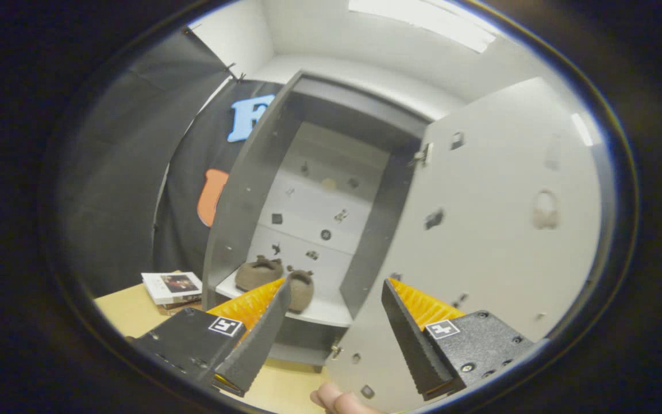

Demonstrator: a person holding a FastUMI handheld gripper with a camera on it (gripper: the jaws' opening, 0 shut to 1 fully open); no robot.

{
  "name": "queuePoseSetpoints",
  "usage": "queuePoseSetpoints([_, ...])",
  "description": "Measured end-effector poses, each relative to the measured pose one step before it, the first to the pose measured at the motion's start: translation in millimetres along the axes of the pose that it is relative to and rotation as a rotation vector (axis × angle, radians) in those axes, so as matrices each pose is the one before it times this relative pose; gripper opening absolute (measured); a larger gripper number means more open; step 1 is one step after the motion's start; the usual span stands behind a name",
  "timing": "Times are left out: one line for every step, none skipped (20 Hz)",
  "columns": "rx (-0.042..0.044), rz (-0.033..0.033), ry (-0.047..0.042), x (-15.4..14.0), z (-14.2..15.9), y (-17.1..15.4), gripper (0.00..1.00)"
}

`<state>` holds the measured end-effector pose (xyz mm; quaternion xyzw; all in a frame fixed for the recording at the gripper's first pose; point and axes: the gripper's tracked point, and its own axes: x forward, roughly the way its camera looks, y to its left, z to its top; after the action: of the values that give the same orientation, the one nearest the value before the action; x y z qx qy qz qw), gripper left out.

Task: Open the shoe cabinet door, grab the shoes and put them into the shoe cabinet, then close the shoe cabinet door.

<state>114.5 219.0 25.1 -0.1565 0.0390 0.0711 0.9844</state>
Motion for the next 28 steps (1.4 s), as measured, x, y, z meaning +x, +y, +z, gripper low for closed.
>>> queuePoseSetpoints([0.01675,-0.00003,-0.01539,-19.18,0.87,-10.45,1.0])
queuePoseSetpoints([0.02247,0.00984,-0.01261,-18.95,1.38,-10.88,1.0])
queuePoseSetpoints([0.02012,0.01268,-0.01287,-17.47,1.23,-10.85,1.0])
queuePoseSetpoints([0.01754,0.00838,-0.00882,-17.16,-0.1,-13.34,1.0])
queuePoseSetpoints([0.00476,0.00249,-0.00967,-16.67,-1.71,-14.05,1.0])
queuePoseSetpoints([0.00855,-0.00275,-0.01621,-15.83,-0.71,-14.33,1.0])
queuePoseSetpoints([0.01479,-0.01076,-0.01777,-17.33,-0.2,-16.47,1.0])
queuePoseSetpoints([0.02321,-0.01897,-0.02514,-17.33,1.47,-17.57,1.0])
queuePoseSetpoints([0.02281,-0.02685,-0.02587,-15.86,1.16,-19.22,1.0])
queuePoseSetpoints([0.01779,-0.0293,-0.02622,-15.4,1.19,-20.02,1.0])
queuePoseSetpoints([0.00721,-0.03144,-0.02377,-13.7,1.32,-19.84,1.0])
queuePoseSetpoints([0.00423,-0.0318,-0.02292,-12.27,1.96,-19.04,1.0])
queuePoseSetpoints([0.00175,-0.04277,-0.01422,-9.16,0.11,-20.16,1.0])
queuePoseSetpoints([-0.00833,-0.04261,-0.00771,-6.86,-1.85,-19.09,1.0])
queuePoseSetpoints([-0.00832,-0.03504,-0.00498,-4.68,-2.54,-17.05,1.0])
queuePoseSetpoints([-0.00465,-0.02543,0.00914,-1.33,-8.55,-9.42,1.0])
queuePoseSetpoints([0.00811,-0.01697,0.02155,1.16,-8.46,-10.53,1.0])
queuePoseSetpoints([0.02189,-0.01175,0.02306,1.12,-8.91,-8.26,1.0])
queuePoseSetpoints([0.02146,-0.00603,0.02161,5.77,-8.06,-6.96,1.0])
queuePoseSetpoints([0.00015,0.00185,0.02808,10.33,-12.43,-5.23,1.0])
queuePoseSetpoints([0.00005,-0.00164,0.01836,10.22,-9.44,-5.57,1.0])
queuePoseSetpoints([-0.00325,-0.00088,0.02073,11.51,-9.2,-4.52,1.0])
queuePoseSetpoints([-0.00635,0.00586,0.02216,11.31,-9.78,-4.02,1.0])
queuePoseSetpoints([-0.00455,0.00145,0.02152,9.18,-8.18,-5.28,1.0])
queuePoseSetpoints([-0.00374,0.0014,0.01129,12.33,-7.01,-4.51,1.0])
queuePoseSetpoints([-0.01063,0.00035,-0.0034,10.43,-1.28,-2.96,1.0])
queuePoseSetpoints([-0.01554,-0.01108,-0.00382,12.36,-0.88,-4.94,1.0])
queuePoseSetpoints([-0.01533,-0.01463,-0.01024,12.56,1.56,-6.53,1.0])
